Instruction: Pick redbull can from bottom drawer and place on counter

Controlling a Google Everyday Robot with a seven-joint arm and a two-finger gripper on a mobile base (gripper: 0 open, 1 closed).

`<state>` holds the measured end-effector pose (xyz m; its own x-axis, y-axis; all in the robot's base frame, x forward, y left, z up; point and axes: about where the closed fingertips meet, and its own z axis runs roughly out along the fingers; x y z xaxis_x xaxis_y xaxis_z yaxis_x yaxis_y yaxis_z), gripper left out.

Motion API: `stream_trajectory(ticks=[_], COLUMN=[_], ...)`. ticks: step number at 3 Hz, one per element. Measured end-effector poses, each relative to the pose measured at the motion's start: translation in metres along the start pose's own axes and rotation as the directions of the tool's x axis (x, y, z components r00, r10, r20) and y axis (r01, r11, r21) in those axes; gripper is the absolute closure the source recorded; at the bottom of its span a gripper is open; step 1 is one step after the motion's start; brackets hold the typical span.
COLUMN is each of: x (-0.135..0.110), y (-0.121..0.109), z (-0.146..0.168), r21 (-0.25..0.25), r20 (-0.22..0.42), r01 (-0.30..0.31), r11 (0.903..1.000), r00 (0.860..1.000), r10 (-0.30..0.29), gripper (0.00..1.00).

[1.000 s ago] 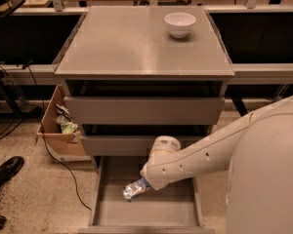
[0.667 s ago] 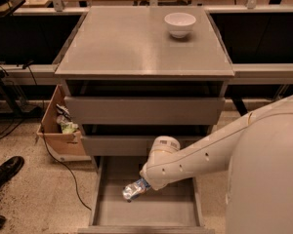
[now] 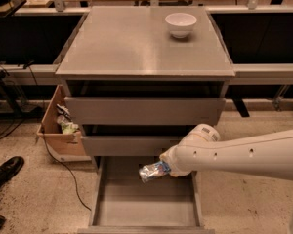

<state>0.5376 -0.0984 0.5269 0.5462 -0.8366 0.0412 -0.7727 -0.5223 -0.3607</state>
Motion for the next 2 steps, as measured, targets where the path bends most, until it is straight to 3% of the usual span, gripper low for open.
stream_trajectory(ticks=[1,2], x=[0.038,0.048], y=[-0.003,-0.011], z=[-0.063,-0.123], r21=[0.04,0.066], r20=[-0.001,-0.037], r01=[-0.066,-0.039], r11=[0.9971,0.9971], r00=[0.998,0.998], r10=[0.066,0.041], gripper=[1.0,1.0])
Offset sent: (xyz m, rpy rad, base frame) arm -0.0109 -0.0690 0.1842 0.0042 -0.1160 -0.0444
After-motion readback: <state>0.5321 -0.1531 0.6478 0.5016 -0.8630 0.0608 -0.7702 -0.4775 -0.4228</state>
